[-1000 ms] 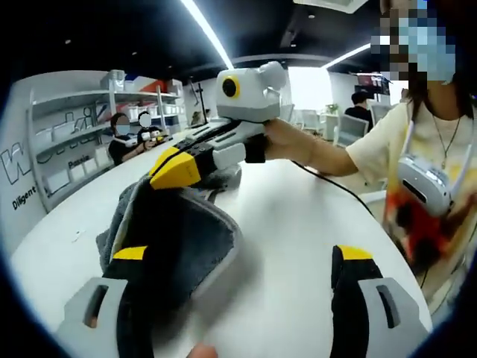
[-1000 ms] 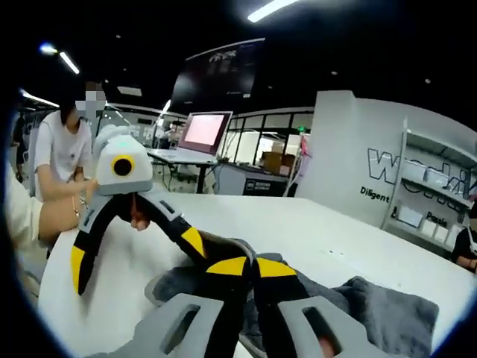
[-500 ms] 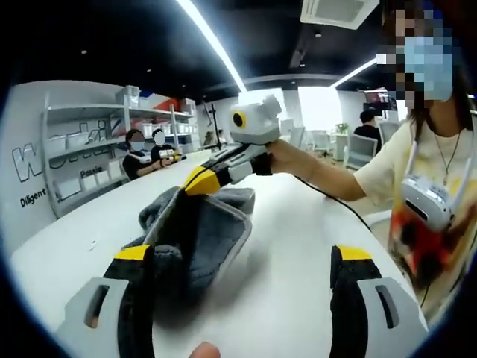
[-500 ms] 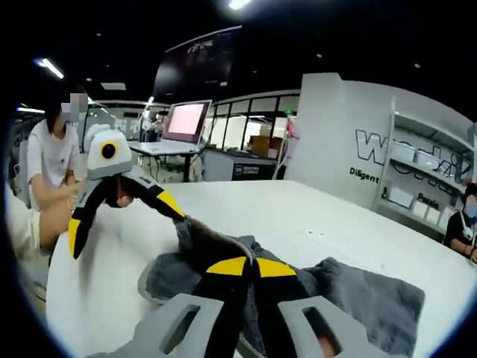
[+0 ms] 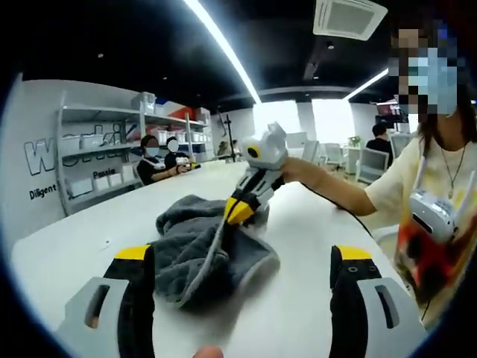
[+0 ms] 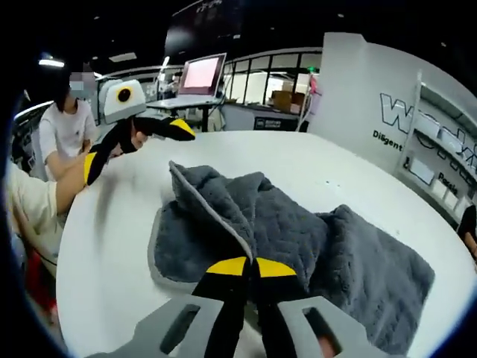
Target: Fold the towel on the table until its edges align and the towel forms a compact rectangular stack.
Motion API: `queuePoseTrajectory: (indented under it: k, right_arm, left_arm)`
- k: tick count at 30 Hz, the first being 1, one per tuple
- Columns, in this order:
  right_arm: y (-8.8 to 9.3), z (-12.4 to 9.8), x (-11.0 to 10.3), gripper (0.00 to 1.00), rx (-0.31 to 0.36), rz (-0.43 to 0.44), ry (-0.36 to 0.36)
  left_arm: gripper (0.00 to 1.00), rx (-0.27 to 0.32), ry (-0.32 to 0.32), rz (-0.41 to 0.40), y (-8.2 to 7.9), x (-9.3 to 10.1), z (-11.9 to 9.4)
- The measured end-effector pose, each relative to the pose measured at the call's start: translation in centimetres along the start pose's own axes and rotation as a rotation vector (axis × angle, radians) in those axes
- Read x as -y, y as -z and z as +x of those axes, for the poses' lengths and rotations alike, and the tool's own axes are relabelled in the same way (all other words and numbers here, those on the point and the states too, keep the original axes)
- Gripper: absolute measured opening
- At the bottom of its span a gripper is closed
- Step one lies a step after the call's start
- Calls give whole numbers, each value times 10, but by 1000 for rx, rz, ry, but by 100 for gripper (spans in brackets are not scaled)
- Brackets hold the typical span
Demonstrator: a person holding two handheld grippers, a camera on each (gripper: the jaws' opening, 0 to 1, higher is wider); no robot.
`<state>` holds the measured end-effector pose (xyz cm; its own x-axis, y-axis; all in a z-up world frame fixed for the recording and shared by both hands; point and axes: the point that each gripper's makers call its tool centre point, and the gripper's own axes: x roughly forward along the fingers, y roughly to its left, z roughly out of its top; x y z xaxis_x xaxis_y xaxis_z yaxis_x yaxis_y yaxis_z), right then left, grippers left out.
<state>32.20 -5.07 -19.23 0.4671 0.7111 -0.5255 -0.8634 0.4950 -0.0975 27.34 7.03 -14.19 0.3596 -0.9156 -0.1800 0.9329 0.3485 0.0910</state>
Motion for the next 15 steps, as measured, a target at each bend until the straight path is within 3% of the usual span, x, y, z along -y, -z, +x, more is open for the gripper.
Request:
queuePoseTrajectory:
  k: [4,6,7,9,14,15]
  right_arm:
    - [12,3,-8,0,-44,22,-48]
    - [24,6,-8,0,-99,9,-47]
    - [28,8,-8,0,-115,4,-46]
    - [34,10,-9,0,-140,0,-47]
    - [37,10,-8,0,-146,-17,-44]
    - [37,10,-8,0,-145,-16,-46]
  left_arm:
    - [97,-30,-81,-49,9,-21,-2]
    - [97,-3,-122,-137,9,-32,-3]
    - [97,17,-148,-224,11,-39,-5]
    - [96,28,-194,-272,14,-51,-10]
    - [85,13,-283,-277,22,-70,-20]
    - [83,35,-286,-359,24,-72,-21]
